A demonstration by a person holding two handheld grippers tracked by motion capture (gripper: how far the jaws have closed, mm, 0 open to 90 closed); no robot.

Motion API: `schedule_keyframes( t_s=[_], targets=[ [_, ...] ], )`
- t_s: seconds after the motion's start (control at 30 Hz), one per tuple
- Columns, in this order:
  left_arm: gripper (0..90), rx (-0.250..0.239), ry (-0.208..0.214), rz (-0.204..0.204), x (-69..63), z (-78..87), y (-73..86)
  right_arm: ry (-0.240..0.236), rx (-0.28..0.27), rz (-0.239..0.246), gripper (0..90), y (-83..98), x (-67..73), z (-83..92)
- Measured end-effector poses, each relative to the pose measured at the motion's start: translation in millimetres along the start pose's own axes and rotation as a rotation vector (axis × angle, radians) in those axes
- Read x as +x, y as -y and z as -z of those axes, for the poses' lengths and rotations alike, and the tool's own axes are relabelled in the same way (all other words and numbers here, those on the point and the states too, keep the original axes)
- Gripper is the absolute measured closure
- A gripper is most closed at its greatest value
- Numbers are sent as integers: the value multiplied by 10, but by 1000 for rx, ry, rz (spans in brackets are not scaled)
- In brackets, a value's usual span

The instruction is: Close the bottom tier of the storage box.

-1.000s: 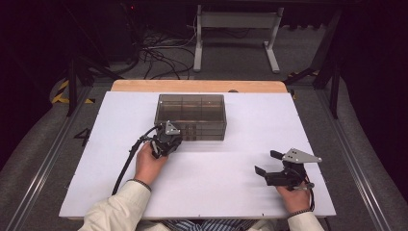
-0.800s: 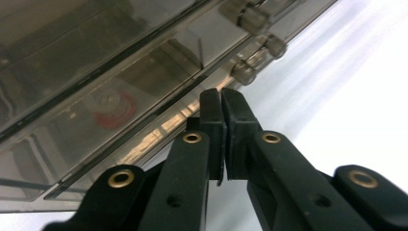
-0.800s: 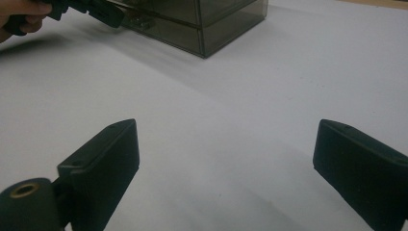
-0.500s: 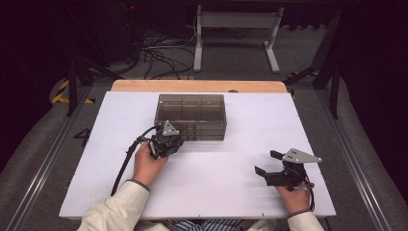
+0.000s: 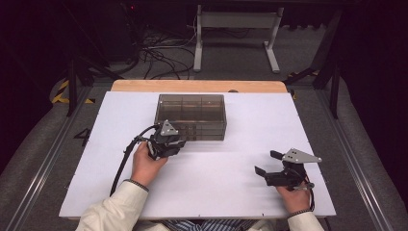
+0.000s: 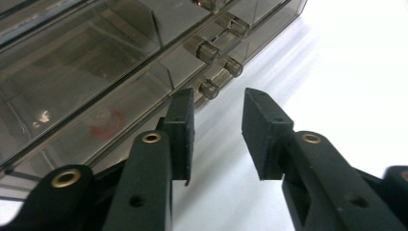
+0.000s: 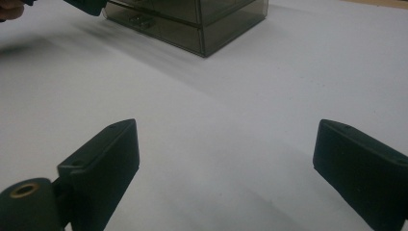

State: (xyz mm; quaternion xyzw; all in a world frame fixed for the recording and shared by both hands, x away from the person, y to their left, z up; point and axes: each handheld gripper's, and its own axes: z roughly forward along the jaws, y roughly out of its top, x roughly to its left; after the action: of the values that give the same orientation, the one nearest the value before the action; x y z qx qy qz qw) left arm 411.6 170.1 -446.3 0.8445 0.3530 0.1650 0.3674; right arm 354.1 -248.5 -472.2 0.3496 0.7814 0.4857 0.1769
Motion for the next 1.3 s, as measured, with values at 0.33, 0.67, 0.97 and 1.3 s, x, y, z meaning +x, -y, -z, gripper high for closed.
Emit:
schedule_keyframes(
  t_s=[0.33,0.67,0.97,1.3],
  targets=[
    [506,4,52,1,-6,73,-8,-1,0,4,94,1,-4,0],
    [362,-34,78,14,21,361,65,-5,-2,-1,94,-1,10,6],
    [177,-114,129,75,99,593,204,-13,-5,6,93,-1,16,12],
    [95,-180,109,60,129,800,437,-23,-5,34,93,-2,34,10]
  ],
)
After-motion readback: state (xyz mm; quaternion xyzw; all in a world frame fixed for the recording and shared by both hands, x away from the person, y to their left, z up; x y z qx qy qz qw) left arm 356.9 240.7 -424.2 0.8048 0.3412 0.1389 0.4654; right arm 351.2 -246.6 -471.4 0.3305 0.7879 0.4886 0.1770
